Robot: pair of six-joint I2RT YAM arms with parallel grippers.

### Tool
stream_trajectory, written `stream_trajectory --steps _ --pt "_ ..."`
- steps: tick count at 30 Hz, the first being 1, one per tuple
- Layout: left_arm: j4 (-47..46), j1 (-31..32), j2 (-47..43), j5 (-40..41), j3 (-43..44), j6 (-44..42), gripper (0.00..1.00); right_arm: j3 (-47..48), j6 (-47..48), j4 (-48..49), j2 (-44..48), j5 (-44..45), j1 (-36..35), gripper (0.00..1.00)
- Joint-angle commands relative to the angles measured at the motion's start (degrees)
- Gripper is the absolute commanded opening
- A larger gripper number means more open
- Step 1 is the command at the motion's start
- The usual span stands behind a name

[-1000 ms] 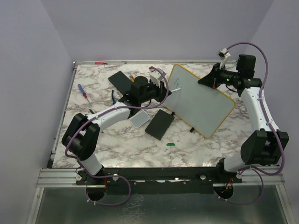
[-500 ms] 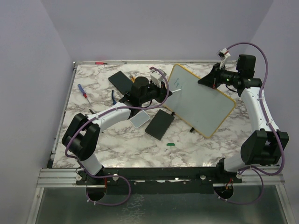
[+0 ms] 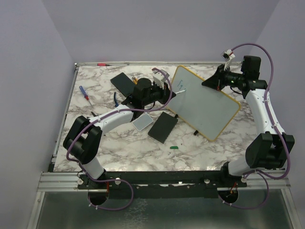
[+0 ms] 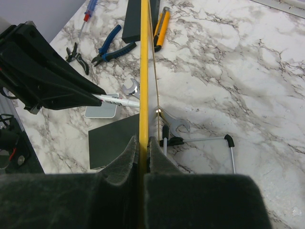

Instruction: Write a sentence on the whiteboard

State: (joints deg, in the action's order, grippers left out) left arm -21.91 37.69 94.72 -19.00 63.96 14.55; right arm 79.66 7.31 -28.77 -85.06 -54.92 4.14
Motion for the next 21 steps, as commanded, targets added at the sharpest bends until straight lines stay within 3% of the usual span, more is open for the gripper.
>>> stream_trajectory --steps 1,21 --pt "-2.60 -0.33 -1.20 0.24 1.16 0.83 0.00 -1.34 -0.10 -4.01 -0.41 -2.29 -0.71 0.01" --pt "-3.09 -0.96 -2.49 -2.13 -0.31 0.75 0.00 -1.35 0.07 -4.27 -0.46 -2.21 -0.72 0.01"
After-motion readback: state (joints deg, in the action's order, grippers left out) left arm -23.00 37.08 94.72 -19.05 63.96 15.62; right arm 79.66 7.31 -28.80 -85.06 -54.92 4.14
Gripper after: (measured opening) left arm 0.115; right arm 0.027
